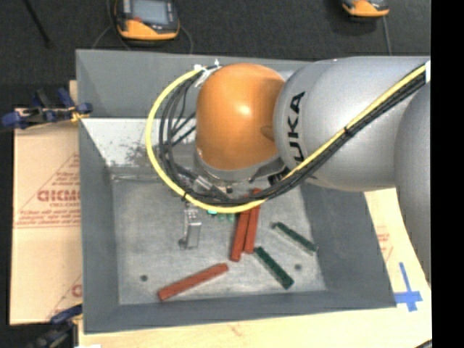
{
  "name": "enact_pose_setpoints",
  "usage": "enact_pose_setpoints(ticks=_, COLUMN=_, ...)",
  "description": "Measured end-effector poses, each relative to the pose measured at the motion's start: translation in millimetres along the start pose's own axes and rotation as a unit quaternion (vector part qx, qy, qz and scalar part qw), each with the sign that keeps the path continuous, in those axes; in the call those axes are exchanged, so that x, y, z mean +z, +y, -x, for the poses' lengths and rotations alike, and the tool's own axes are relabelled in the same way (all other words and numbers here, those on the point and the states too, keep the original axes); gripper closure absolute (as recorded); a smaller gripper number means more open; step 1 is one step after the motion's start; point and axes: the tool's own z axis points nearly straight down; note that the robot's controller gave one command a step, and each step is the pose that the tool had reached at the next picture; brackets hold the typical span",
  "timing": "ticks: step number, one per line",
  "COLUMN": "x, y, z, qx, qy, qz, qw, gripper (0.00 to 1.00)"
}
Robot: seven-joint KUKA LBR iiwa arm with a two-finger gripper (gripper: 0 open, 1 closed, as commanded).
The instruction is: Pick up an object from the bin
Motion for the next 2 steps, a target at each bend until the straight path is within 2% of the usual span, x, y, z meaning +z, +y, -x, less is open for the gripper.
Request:
enact_pose_setpoints(ticks=1, x=151, y=-44, z=-46.4, qx=-0.146, qy=-0.0014, qz=-0.001, qw=0.9893, gripper=0.00)
enact_pose_setpoints(ticks=2, x=118, y=-100, z=-44.5, qx=-0.059, qy=-0.0050, qz=-0.001, qw=0.9983, gripper=0.00)
